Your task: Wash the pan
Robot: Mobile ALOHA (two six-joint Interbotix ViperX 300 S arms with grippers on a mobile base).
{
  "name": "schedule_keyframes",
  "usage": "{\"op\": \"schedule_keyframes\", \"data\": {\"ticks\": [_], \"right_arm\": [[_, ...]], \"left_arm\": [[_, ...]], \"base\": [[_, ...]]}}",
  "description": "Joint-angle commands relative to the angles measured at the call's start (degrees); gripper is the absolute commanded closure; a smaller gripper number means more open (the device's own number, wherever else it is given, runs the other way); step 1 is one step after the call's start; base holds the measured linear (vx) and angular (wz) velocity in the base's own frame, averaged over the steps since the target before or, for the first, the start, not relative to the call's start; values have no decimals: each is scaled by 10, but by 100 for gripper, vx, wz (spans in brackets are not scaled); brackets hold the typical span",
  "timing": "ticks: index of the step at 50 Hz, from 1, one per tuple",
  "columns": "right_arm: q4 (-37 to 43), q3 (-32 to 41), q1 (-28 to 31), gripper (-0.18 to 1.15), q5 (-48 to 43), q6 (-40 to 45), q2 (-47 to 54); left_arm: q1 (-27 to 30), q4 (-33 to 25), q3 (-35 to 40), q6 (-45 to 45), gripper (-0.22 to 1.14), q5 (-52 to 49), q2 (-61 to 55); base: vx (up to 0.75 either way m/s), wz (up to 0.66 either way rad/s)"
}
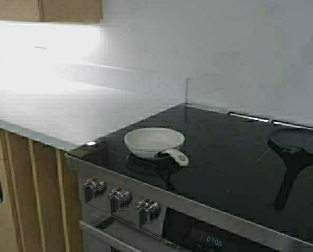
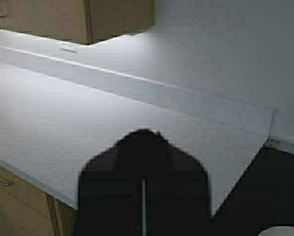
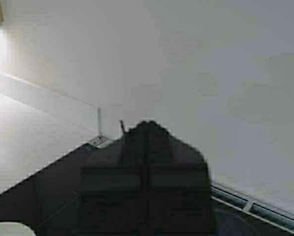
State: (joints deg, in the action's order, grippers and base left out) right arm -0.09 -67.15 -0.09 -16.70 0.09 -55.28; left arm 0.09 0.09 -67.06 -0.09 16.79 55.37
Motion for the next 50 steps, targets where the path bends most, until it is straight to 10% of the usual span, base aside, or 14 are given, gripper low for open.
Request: {"op": "schedule_keyframes", "data": {"ticks": [1,18,33,50], "right_arm": [[2,-7,4,92,-2,-1,5],[2,-11,4,90,-2,-3,5],[2,-12,4,90,0,-1,5],[2,-15,4,90,0,-1,5]], "left_arm": [[-4,4,17,-13,91,-58,-4],[-133,0,29,-78,4,-96,-63],[-192,6,-8,-233,2,49,-209],[-194,136,-8,-426,2,221,-397]], "base": [[1,-4],[1,-2],[1,-2],[1,-1]]}}
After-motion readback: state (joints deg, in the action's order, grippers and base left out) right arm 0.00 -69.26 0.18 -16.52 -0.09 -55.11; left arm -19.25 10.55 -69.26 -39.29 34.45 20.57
